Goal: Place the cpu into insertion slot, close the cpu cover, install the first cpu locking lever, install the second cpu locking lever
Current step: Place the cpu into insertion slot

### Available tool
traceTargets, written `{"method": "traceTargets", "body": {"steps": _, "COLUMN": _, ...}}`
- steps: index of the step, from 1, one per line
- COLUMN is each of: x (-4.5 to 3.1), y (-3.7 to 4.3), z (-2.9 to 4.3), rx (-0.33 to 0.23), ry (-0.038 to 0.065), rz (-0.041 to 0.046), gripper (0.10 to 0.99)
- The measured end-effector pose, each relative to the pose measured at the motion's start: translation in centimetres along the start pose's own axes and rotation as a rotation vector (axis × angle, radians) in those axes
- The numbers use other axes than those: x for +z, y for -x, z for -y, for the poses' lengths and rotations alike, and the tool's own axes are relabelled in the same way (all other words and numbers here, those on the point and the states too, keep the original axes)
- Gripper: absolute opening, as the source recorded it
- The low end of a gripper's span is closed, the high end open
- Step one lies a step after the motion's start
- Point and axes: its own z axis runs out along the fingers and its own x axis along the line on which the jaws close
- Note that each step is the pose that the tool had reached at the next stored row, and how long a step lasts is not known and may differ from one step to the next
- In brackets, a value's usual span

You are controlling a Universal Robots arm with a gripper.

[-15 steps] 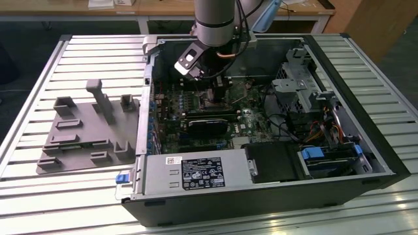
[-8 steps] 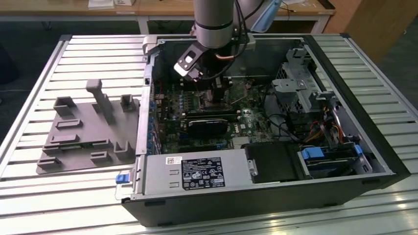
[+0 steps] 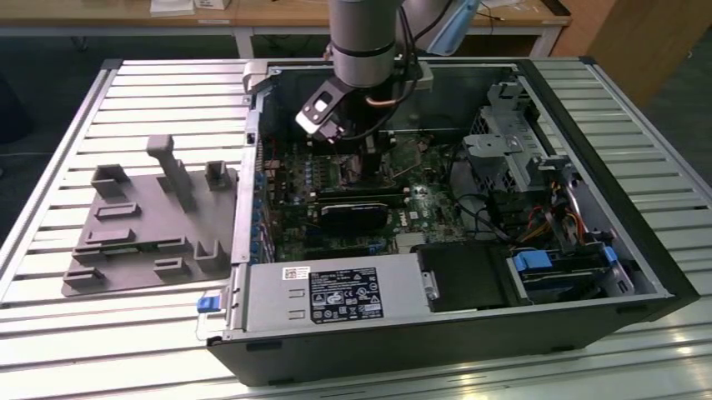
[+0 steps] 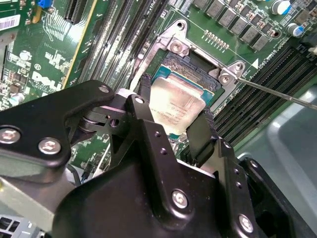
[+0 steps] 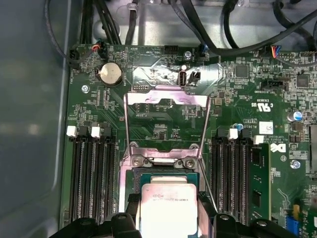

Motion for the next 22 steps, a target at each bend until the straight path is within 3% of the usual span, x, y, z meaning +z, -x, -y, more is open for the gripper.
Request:
{"method": "traceTargets", "body": {"steps": 5, "x": 0.41, "y": -0.07, "z": 0.11, "rx": 0.030, "ry": 0.000, "rz": 0.0027, "gripper": 0.541}}
{"method": "traceTargets", "body": {"steps": 22, "x": 1.40, "y": -0.61, "z": 0.24, "rx": 0.034, "ry": 0.000, "rz": 0.0031, "gripper": 0.541}}
